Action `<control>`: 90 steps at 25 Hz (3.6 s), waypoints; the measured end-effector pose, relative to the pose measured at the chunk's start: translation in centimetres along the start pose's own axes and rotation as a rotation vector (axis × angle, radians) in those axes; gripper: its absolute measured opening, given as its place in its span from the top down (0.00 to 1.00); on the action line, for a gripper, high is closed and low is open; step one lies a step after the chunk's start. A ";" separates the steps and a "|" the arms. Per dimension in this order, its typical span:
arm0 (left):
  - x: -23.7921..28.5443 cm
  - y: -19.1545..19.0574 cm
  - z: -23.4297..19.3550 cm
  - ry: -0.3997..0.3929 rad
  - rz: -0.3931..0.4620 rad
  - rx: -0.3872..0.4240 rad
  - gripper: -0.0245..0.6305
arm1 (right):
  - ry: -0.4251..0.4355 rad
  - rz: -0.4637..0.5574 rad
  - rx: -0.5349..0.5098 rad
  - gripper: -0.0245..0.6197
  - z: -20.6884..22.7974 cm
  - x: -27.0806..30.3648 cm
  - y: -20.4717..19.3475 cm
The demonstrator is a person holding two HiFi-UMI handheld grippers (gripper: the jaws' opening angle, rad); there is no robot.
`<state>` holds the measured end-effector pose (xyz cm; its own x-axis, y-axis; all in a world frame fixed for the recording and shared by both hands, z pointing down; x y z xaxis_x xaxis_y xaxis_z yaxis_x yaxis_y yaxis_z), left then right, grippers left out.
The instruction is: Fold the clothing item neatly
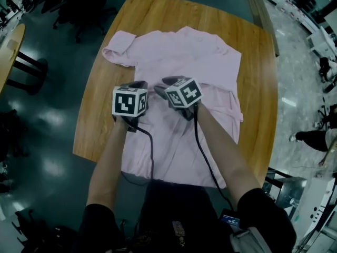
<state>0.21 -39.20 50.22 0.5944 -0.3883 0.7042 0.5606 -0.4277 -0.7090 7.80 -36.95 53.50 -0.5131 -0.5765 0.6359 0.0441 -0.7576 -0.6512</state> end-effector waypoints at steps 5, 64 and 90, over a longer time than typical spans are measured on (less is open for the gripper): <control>-1.5 0.0 2.1 0.038 0.007 0.015 0.95 | 0.028 0.067 0.002 0.69 0.3 -5.1 -1.2; 9.8 4.0 -20.3 0.063 -0.074 0.459 0.64 | -0.295 0.177 0.179 0.93 -5.6 -2.4 0.4; -8.6 17.8 -12.5 0.004 0.392 0.228 0.87 | -0.195 0.228 0.127 0.93 -7.3 -8.0 -1.3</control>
<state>-2.16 -53.66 32.03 0.7852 -0.4885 0.3804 0.4063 -0.0570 -0.9119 5.53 -29.15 46.23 -0.3042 -0.7740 0.5553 0.2522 -0.6275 -0.7366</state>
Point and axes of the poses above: the fingertips, and each gripper's own axes: x forward along the fingers, z to its right, y out of its top, the point moved 3 cm from there along -x, backward along the fingers, and after that the axes turned 10 degrees about x, right-handed, at the moved point
